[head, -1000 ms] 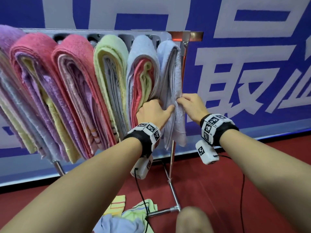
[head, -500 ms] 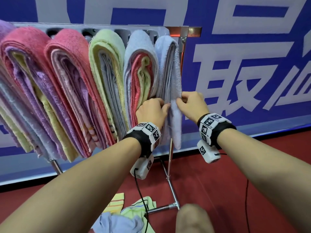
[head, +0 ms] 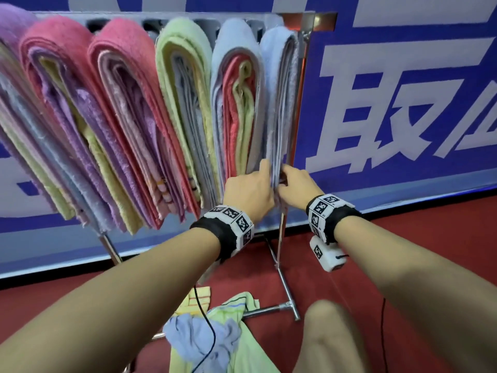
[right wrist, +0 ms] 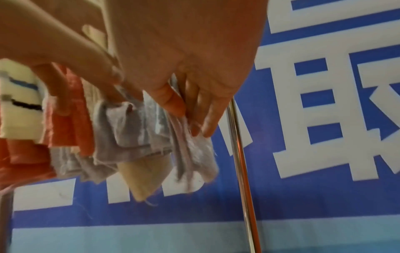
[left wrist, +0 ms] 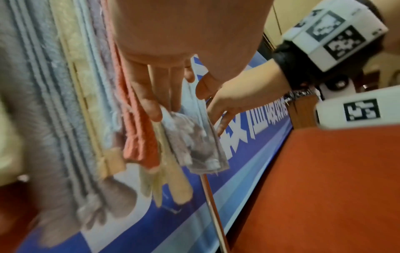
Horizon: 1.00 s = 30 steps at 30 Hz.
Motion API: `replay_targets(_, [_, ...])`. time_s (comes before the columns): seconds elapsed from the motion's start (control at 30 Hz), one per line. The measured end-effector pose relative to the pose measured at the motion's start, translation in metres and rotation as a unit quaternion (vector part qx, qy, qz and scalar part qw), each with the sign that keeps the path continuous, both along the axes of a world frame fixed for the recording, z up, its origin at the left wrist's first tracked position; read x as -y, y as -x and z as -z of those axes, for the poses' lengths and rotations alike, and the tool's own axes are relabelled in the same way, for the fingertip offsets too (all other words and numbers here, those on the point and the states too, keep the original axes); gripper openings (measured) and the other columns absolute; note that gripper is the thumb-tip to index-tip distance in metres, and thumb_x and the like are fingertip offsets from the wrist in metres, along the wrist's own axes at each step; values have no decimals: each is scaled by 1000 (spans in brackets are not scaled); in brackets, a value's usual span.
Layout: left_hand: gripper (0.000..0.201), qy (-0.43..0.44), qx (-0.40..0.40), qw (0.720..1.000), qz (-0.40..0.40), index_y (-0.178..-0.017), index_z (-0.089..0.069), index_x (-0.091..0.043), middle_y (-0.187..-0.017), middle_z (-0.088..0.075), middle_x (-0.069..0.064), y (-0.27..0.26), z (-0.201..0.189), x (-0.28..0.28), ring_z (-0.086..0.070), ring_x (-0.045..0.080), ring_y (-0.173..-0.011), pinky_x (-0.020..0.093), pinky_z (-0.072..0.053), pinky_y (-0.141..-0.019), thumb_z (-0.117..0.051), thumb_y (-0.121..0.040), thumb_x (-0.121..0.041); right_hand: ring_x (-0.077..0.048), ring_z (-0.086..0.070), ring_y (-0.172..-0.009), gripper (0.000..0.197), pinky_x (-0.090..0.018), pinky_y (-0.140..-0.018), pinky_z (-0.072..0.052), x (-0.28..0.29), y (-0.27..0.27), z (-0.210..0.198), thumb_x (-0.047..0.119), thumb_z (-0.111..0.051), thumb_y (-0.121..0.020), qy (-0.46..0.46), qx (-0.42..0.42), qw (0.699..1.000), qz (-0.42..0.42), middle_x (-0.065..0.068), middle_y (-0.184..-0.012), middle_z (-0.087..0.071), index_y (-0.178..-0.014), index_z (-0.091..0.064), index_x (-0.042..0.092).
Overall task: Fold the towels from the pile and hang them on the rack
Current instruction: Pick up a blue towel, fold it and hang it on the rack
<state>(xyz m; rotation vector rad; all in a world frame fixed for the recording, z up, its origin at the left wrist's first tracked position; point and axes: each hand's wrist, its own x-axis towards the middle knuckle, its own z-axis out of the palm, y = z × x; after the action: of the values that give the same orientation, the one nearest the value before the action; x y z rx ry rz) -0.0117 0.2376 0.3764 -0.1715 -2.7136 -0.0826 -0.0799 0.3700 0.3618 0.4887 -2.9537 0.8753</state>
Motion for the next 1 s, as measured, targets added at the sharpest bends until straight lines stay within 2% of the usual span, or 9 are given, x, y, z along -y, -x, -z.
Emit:
replay_targets(0.07, [33, 79, 36, 996, 4, -124, -41, -14, -84, -68, 0, -12, 15, 13, -66, 31, -73, 30, -19, -47, -47, -96, -31, -39, -64, -98, 21, -39, -82, -55, 3, -5, 16, 16, -53, -88, -55, 52, 997, -3, -18, -110, -69, -108, -60, 15])
replay_targets(0.13, [26, 104, 89, 990, 22, -116, -46, -16, -92, -70, 5, -23, 28, 28, -67, 33, -80, 31, -26, -52, -49, -93, -27, -36, -66, -102, 24, -33, -76, -53, 9, -12, 33, 17, -57, -90, -151, 125, 980, -31, -17, -115, -70, -110, -68, 11])
replay_targets(0.23, [24, 63, 183, 980, 46, -114, -57, -22, -107, -70, 11, -37, 47, 51, -67, 36, -98, 35, -40, -69, -50, -93, -30, -30, -73, -92, 22, -32, -75, -58, 27, -25, 55, 17, -65, -90, -245, 206, 942, -100, -13, -101, -78, -106, -77, 8])
replay_targets(0.33, [25, 5, 248, 968, 29, -115, -64, -28, -118, -69, 4, -48, 81, 78, -64, 30, -109, 37, -51, -83, -51, -94, -31, -27, -75, -87, 14, -27, -77, -59, 57, -35, 82, 18, -70, -92, -234, 227, 936, -132, -7, -89, -77, -98, -78, 9])
replay_targets(0.43, [27, -63, 275, 959, -27, -118, -64, -27, -119, -69, 5, -59, 130, 107, -63, 31, -112, 38, -51, -89, -53, -93, -30, -25, -70, -91, 16, -26, -76, -57, 97, -47, 120, 17, -67, -95, -226, 221, 934, -169, -4, -88, -72, -105, -77, 10])
replay_targets(0.6, [33, -109, 316, 938, -87, -126, -59, -23, -129, -64, 6, -73, 235, 155, -60, 29, -118, 38, -48, -93, -53, -94, -28, -26, -65, -114, 26, -29, -94, -50, 157, -60, 230, 20, -63, -94, -233, 216, 922, -219, -3, -122, -72, -116, -76, 16])
replay_targets(0.7, [38, -133, 343, 921, -131, -132, -54, -20, -138, -56, 8, -82, 302, 175, -54, 29, -126, 42, -47, -98, -51, -96, -31, -34, -65, -112, 28, -37, -97, -53, 178, -72, 302, 20, -57, -94, -246, 247, 910, -226, -11, -123, -71, -114, -74, 12])
replay_targets(0.87, [51, -165, 385, 891, -178, -146, -41, -17, -150, -43, 8, -95, 402, 199, -44, 32, -135, 45, -40, -103, -44, -102, -42, -33, -62, -117, 34, -34, -90, -50, 196, -83, 404, 14, -55, -97, -281, 302, 883, -225, -15, -132, -64, -129, -61, 8])
replay_targets(1.0, [60, -183, 384, 885, -190, -152, -32, -12, -159, -31, 11, -103, 458, 210, -29, 28, -146, 44, -30, -115, -46, -102, -40, -32, -52, -133, 45, -39, -103, -44, 195, -86, 469, 16, -56, -100, -324, 295, 866, -240, -11, -146, -52, -143, -48, 10])
